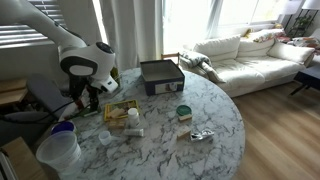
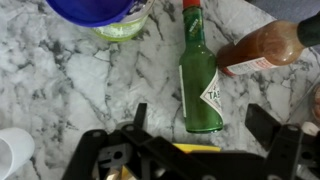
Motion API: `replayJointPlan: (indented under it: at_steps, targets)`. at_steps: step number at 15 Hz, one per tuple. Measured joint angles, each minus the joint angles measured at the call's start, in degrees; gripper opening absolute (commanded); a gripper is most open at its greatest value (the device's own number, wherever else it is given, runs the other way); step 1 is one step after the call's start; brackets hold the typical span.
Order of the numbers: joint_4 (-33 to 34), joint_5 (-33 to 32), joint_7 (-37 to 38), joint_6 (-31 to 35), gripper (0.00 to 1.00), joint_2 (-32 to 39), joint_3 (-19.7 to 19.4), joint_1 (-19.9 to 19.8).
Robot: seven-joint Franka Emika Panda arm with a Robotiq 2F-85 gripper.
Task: Set the two bottles upright on the table
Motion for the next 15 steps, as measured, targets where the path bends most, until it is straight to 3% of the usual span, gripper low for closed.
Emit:
replayJointPlan:
  at_steps: [12, 15]
  targets:
    - [7.82, 1.76, -0.08, 0.18, 1.0, 11.43, 1.45, 0.77]
    - [8.94, 1.75, -0.08, 0.18, 0.87, 13.42, 1.68, 1.04]
